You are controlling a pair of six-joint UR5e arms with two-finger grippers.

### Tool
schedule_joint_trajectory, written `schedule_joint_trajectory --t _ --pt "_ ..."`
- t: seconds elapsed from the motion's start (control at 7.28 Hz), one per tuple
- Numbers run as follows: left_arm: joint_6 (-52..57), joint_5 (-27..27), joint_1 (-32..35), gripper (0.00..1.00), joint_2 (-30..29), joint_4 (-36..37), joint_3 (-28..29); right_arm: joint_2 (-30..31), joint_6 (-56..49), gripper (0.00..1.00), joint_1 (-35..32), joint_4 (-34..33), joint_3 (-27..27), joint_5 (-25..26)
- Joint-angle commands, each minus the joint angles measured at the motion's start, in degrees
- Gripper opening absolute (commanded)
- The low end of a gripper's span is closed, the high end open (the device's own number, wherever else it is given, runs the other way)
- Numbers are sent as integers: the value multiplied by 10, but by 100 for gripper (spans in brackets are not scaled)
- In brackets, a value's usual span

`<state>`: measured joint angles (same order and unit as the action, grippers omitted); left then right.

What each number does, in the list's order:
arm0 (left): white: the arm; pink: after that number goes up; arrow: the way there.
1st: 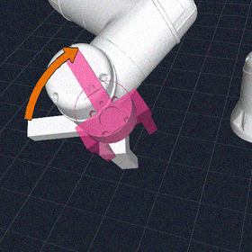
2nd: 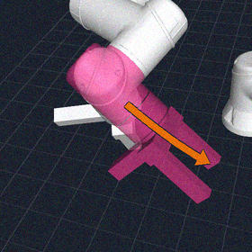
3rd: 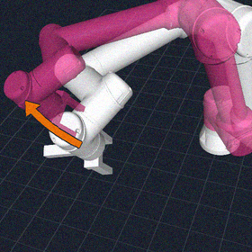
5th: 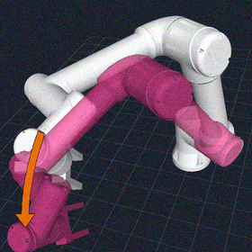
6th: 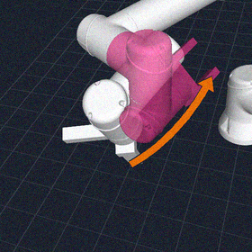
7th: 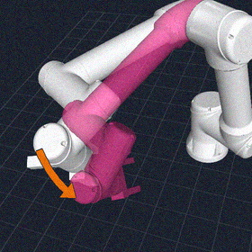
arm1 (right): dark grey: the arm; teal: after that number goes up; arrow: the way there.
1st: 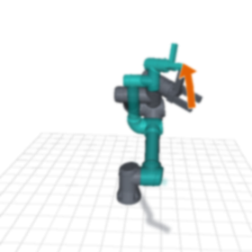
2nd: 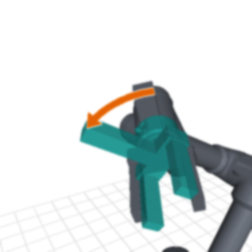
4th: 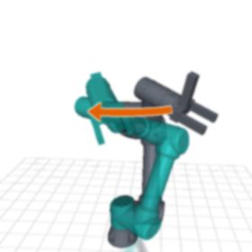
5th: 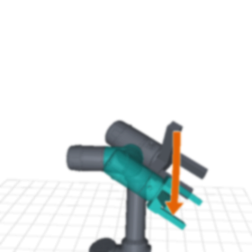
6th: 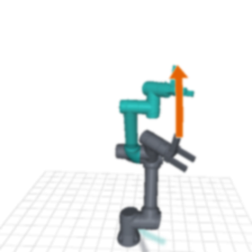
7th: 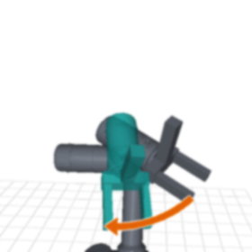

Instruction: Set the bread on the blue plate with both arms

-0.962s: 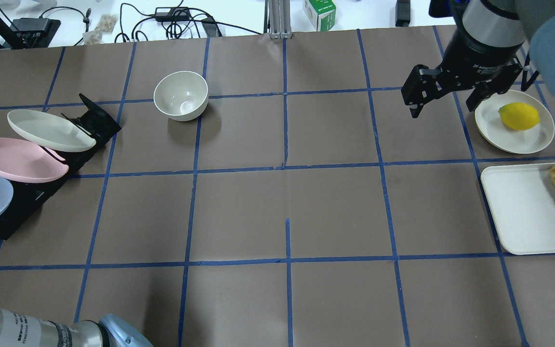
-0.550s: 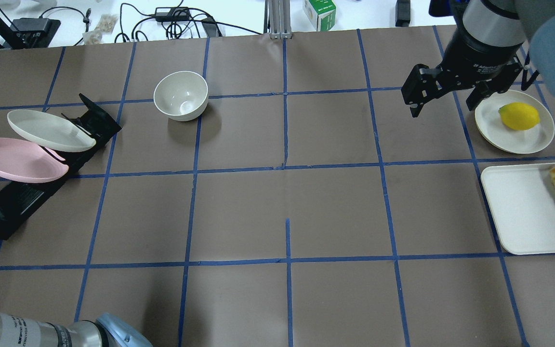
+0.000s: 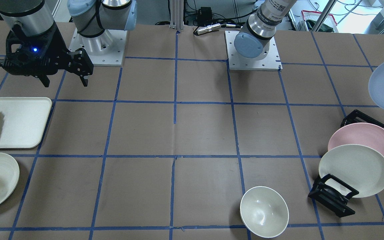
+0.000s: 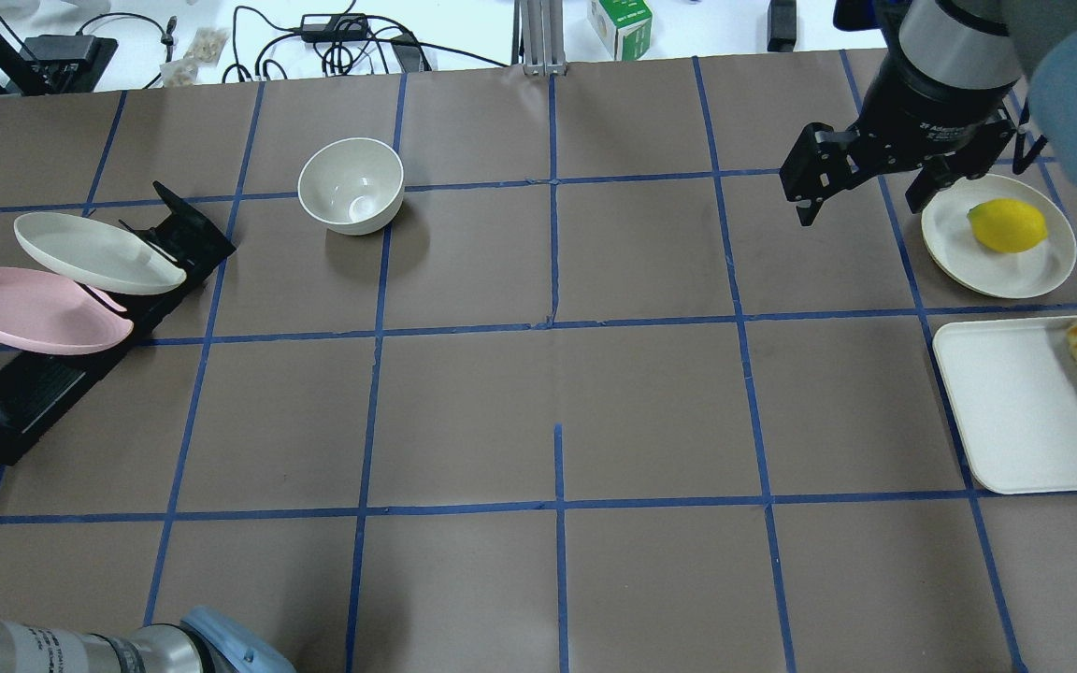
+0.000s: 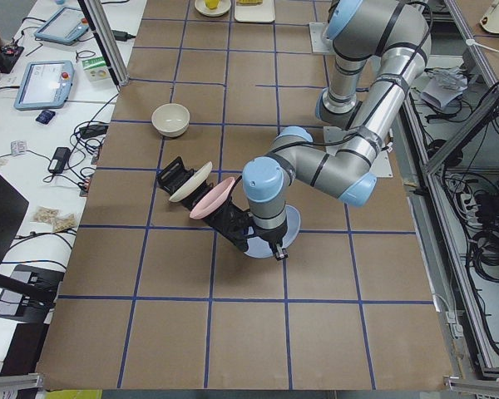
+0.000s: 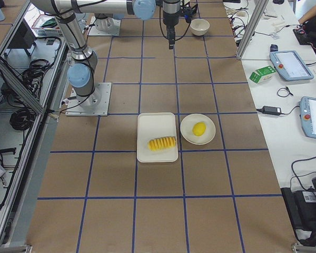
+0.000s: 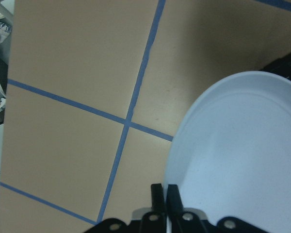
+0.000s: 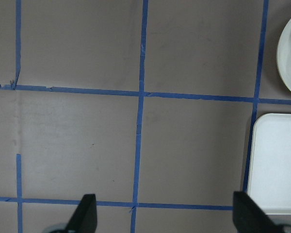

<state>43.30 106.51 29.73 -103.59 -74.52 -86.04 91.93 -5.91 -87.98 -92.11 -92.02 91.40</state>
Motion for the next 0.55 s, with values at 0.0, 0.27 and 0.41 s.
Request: schedule_joint_trajectory --t 0.0,0.27,0.41 --pt "12 14 14 0 49 -3 -1 0 -1 100 0 -1 1 2" --pt "-17 -8 113 0 77 -12 -2 0 0 100 0 3 0 3" --pt "-73 -24 178 0 84 -15 -4 0 -1 100 0 1 0 3"
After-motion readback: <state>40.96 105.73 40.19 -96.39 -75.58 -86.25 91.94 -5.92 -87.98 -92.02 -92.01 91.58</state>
